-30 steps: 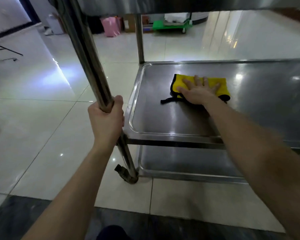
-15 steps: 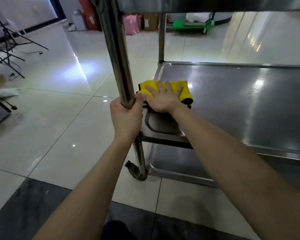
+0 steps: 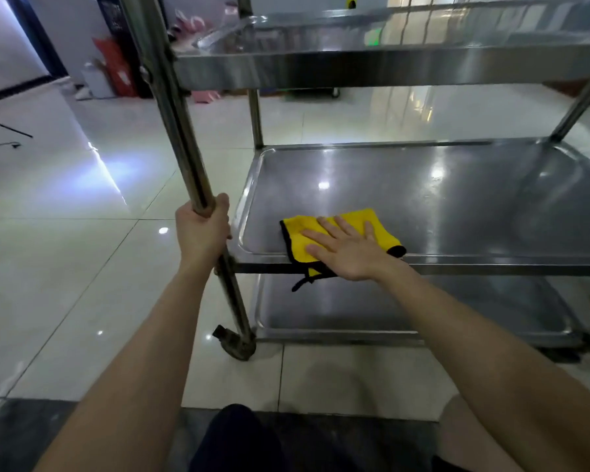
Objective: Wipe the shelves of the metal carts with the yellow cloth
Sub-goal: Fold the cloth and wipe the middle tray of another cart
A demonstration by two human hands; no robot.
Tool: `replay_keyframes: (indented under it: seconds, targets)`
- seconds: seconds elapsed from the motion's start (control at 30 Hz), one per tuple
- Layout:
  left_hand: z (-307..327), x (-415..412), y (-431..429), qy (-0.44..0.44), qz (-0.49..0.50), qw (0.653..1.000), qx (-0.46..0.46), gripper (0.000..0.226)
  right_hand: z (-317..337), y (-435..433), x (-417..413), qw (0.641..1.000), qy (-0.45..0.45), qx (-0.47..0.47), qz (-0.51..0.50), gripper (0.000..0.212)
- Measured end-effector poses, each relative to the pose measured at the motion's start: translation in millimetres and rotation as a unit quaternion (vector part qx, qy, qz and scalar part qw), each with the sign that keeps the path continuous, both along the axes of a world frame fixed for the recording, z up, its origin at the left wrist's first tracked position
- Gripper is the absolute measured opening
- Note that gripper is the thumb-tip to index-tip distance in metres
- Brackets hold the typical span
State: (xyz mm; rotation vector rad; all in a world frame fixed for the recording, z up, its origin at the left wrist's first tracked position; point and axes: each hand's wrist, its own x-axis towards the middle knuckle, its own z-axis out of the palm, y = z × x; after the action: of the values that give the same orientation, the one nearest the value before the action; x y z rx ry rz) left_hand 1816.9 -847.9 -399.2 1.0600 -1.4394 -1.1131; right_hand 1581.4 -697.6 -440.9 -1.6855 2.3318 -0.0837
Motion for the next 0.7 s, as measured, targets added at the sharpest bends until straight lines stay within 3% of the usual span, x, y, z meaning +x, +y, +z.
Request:
replay_keyframes:
  seconds: [0.13, 0.2, 0.27, 0.33, 0.4, 0.5, 0.6, 0.7]
  targets:
    - [1.6, 4.3, 6.9, -0.035, 0.026, 0.999, -0.010, 0.052, 2.7, 60.5, -69.7, 0.997, 0.000, 0.020, -0.071, 0.061]
    - [-1.6, 3.2, 21.6, -0.027, 0.149, 0.988, -0.029, 0.068, 3.7, 76.7, -86.3, 0.995, 0.001, 0.023, -0.092, 0.063]
    - [-10.2, -8.1, 48.6, -0.040, 0.248, 0.957, -0.143, 0.060, 2.2, 80.5, -86.8, 0.996, 0.003, 0.022, -0.092, 0.064]
    - [-21.5, -38.4, 75.0, -0.108, 0.165, 0.931, -0.306, 0.034, 0.6, 77.3, -82.6, 0.996, 0.005, 0.010, -0.093, 0.065]
    - [-31.1, -80.5, 87.9, -0.209, 0.025, 0.898, -0.386, 0.020, -0.3, 75.9, -80.3, 0.996, 0.002, 0.000, -0.092, 0.065]
    - [-35.3, -137.9, 84.4, -0.353, -0.079, 0.862, -0.355, 0.041, -4.9, 78.0, -79.2, 0.996, 0.008, -0.012, -0.087, 0.066]
    - [-46.8, -157.5, 63.6, -0.469, -0.083, 0.823, -0.309, 0.053, -8.1, 77.6, -82.3, 0.997, 0.004, -0.018, -0.077, 0.068]
    - [-59.3, -152.0, 53.3, -0.517, -0.083, 0.808, -0.271, 0.054, -11.1, 71.7, -98.8, 0.998, 0.000, -0.019, -0.057, 0.080]
